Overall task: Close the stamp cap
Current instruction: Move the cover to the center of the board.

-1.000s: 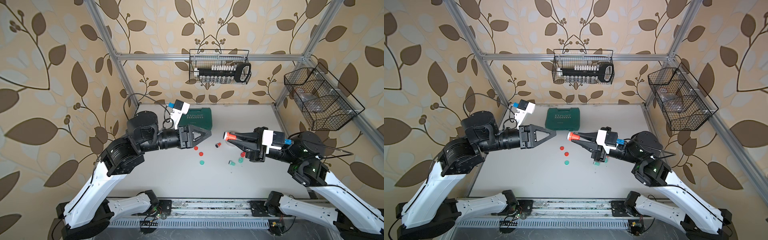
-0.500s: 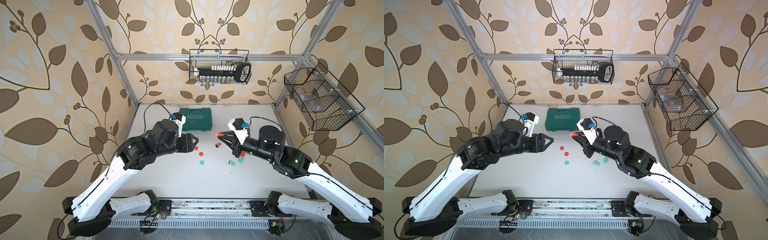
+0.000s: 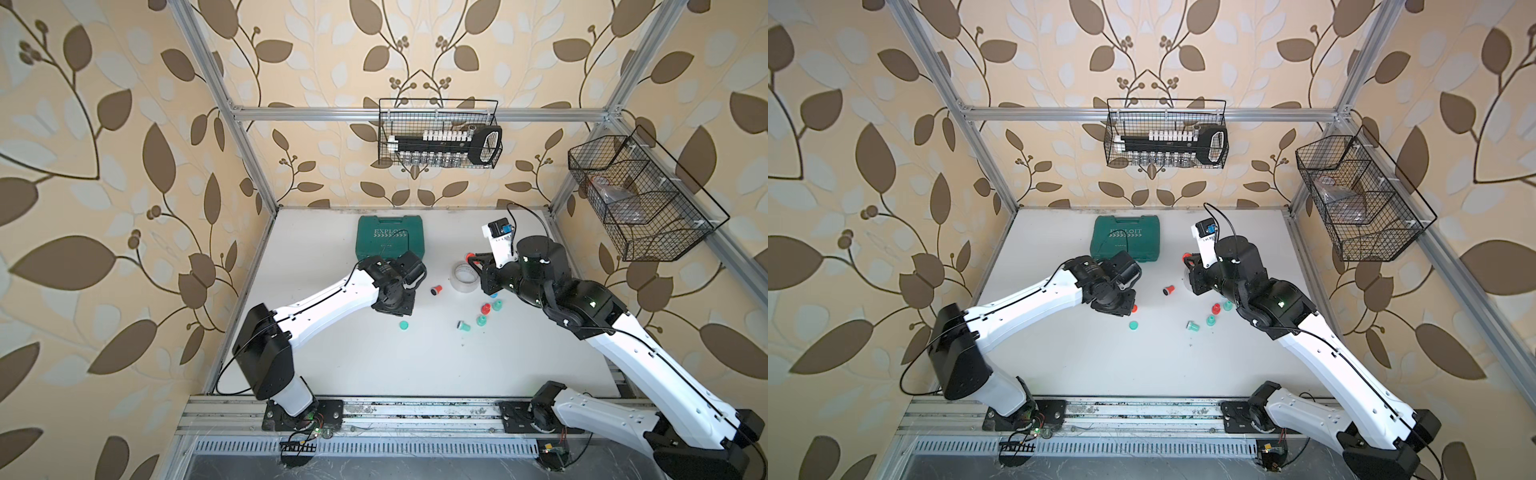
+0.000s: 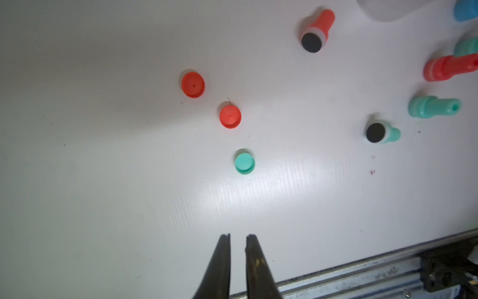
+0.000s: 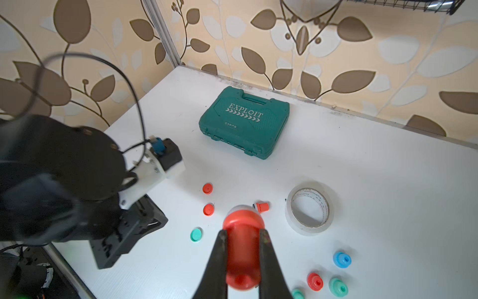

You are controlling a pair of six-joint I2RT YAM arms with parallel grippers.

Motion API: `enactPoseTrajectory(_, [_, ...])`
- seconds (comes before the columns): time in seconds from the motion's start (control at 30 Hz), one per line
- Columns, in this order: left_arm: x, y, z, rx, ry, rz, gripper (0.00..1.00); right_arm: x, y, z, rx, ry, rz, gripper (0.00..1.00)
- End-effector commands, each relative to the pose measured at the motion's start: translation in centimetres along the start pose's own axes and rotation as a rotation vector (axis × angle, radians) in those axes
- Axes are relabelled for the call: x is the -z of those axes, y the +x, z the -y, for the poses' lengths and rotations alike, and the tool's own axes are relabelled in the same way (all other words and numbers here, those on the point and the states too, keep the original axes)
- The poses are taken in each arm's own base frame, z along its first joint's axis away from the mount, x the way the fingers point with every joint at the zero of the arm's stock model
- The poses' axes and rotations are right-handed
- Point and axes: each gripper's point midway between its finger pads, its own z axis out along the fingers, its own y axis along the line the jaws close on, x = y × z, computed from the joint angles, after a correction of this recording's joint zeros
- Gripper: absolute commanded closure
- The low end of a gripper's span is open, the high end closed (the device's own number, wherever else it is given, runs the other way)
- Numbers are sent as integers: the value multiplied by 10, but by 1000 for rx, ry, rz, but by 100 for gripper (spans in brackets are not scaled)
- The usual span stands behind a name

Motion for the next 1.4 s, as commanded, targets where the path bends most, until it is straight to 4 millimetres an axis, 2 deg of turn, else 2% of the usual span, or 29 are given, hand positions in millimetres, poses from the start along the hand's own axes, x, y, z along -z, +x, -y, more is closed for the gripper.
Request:
enactPoseTrajectory(0.0, [-16, -21, 3, -41, -28, 12, 92, 9, 6, 4, -18, -10, -5, 100])
enactPoseTrajectory(0.1, [-43, -26, 3, -47, -59, -34, 97, 13, 8, 8, -6, -3, -6, 100])
enactPoseTrajectory(0.23, [-68, -34, 5, -43, -59, -69, 100, 16, 10, 12, 5, 8, -8, 100])
enactPoseTrajectory(0.5, [-99, -40, -3, -18, -80, -104, 100, 16, 16, 18, 15, 17, -22, 100])
enactPoseTrajectory(1.07, [-124, -38, -7, -22, -103, -120, 100, 12, 19, 17, 14, 0, -38, 100])
enactPoseTrajectory(1.2, [-127, -32, -1, -17, -69, -145, 100, 12, 18, 17, 12, 0, -39, 100])
enactPoseTrajectory(1.37, [-122, -18, 24, -50, -13, -160, 100, 10, 19, 24, -6, 31, -46, 100])
